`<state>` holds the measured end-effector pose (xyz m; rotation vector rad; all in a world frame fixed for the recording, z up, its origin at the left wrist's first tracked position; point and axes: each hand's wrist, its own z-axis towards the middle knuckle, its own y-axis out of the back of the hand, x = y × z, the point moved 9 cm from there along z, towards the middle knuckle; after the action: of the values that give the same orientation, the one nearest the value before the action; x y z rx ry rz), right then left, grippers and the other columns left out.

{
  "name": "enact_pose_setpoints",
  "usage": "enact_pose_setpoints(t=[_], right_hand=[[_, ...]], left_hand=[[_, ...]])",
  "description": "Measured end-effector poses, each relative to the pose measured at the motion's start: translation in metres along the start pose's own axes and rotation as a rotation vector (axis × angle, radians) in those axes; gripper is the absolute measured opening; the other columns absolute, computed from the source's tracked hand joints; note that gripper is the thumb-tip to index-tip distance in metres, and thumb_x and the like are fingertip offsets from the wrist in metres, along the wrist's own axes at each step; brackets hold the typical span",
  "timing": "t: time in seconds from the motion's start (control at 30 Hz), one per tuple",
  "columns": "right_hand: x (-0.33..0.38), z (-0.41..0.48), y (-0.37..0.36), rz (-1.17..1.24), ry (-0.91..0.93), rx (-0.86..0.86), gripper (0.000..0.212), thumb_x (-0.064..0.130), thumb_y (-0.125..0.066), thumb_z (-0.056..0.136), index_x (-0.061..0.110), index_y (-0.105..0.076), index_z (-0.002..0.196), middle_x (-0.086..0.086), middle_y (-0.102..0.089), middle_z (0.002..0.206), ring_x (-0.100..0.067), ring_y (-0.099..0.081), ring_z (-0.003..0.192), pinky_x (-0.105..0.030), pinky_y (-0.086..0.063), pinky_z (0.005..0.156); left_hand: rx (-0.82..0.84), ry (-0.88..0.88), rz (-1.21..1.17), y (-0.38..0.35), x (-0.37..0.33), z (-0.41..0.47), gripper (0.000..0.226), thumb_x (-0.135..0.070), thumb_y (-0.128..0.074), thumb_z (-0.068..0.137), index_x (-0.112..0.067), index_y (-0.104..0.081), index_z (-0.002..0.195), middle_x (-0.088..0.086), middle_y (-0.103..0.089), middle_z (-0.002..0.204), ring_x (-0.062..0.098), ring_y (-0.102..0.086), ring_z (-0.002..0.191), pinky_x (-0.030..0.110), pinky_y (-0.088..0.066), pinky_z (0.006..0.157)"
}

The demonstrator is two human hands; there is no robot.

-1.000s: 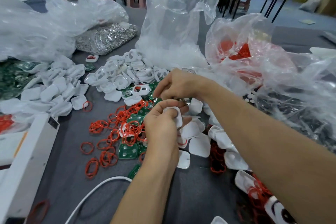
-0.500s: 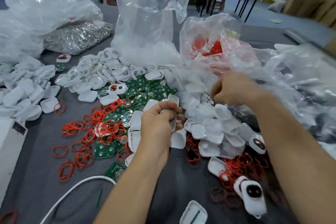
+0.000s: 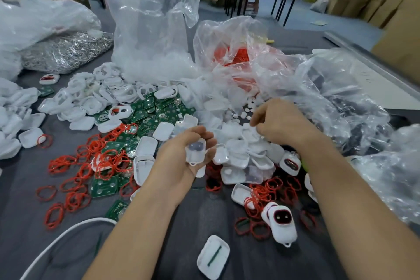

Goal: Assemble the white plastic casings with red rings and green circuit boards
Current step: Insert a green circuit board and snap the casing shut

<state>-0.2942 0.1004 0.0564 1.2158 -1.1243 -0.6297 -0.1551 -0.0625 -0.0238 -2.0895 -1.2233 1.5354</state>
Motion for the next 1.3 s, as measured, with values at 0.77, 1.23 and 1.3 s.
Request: enact_pose_setpoints(t=[0.77,1.23,1.3], right_hand=[[0.174,0.066,-0.078,-0.010,0.290,0.077,0.034,0.003,-0.062,0.091,0.022,-0.077,0.114,-0.001,-0.072,0.123,-0.021,-0.065,0.114,-0.029,-0.051,0.094],[0.151,0.046,-0.034,0.286,0.279,-0.163,0.029,-0.004,-0.071,0.079,0.025,-0.066,0.077,0.007,-0.066,0.076,-0.013,-0.062,0.072,-0.015,-0.046,0.065],[0.125,0.020,-0.012,0.663,0.205,-0.270,0.032,-0.006,-0.075,0.078,0.025,-0.074,0.082,0.006,-0.073,0.074,-0.009,-0.066,0.067,-0.015,-0.050,0.064]], left_hand=[[-0.129,-0.075,-0.111,0.028,-0.035,0.001,0.016,-0.006,-0.053,0.094,-0.003,-0.065,0.084,0.012,-0.066,0.074,0.023,-0.061,0.059,0.025,-0.049,0.049],[-0.162,-0.092,-0.056,0.029,-0.038,-0.004,0.037,-0.005,-0.053,0.093,-0.008,-0.076,0.063,0.009,-0.070,0.070,0.018,-0.065,0.055,0.019,-0.048,0.043],[-0.151,-0.096,-0.022,0.028,-0.038,-0.005,0.038,-0.006,-0.053,0.093,-0.009,-0.077,0.064,0.009,-0.070,0.072,0.018,-0.065,0.057,0.019,-0.048,0.043]])
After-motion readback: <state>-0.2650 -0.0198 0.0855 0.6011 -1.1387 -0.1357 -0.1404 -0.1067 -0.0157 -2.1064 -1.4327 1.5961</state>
